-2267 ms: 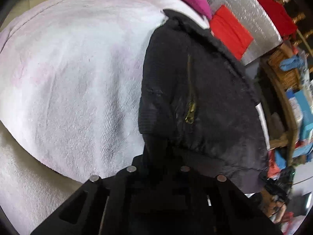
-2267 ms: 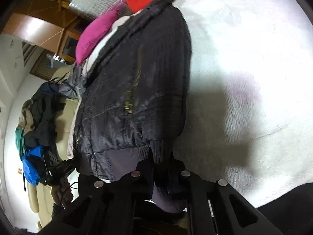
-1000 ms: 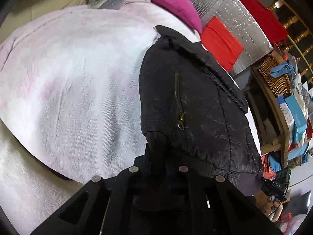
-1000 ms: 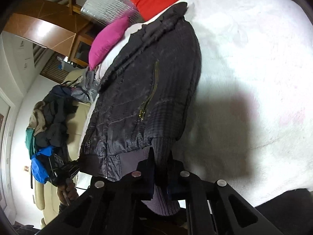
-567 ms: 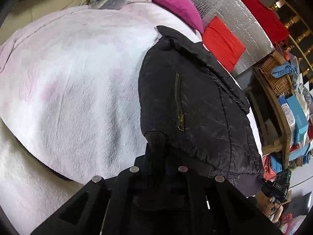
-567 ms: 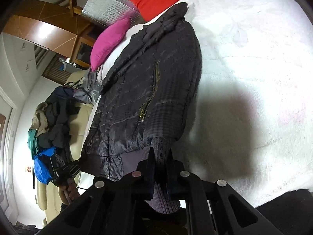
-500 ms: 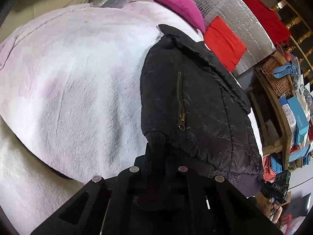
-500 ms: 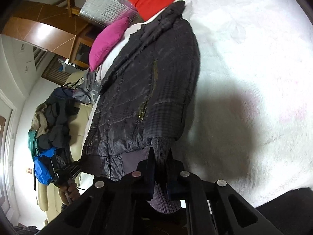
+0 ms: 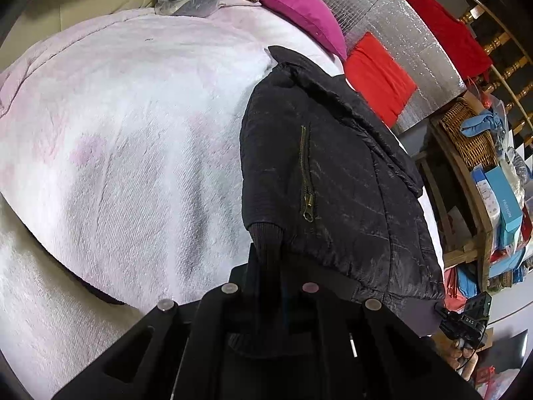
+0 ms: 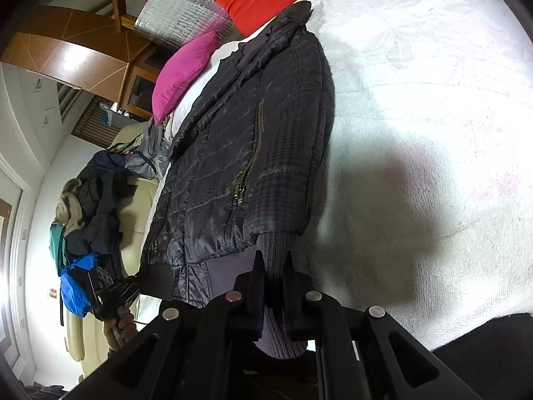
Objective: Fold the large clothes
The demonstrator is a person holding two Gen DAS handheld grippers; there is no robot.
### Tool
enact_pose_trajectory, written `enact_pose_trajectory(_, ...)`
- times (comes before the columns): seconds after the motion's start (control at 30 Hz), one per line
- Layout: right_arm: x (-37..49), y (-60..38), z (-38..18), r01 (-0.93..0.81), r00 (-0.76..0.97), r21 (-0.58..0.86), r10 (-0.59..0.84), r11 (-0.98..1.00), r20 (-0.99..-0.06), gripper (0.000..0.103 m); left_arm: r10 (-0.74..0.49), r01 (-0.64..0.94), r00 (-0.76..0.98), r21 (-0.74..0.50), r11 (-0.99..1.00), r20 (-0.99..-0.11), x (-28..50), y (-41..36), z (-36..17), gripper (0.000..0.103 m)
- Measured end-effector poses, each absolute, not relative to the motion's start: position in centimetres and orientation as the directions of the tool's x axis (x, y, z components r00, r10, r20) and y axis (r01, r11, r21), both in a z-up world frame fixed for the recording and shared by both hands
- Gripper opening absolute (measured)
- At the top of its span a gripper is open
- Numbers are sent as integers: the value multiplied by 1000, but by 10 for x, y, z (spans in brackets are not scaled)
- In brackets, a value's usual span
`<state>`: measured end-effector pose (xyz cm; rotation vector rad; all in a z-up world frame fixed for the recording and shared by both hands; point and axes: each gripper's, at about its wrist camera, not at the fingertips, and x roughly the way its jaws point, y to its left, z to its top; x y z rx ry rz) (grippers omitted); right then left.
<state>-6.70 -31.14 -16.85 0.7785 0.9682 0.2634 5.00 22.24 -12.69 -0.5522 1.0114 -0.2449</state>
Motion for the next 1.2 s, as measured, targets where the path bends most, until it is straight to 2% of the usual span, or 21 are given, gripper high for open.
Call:
enact_pose_trajectory(0.6,-82,-324,-157,94,551,709,557,699,-622,8,-458,-43,560,-576,816,-691,23,234,-110,7)
enact_pose_trajectory(1.2,-122,-336,-134,77,567,710,555,700,-609,8,-471,62,571,-536,842,-672,-9,232,-70,7)
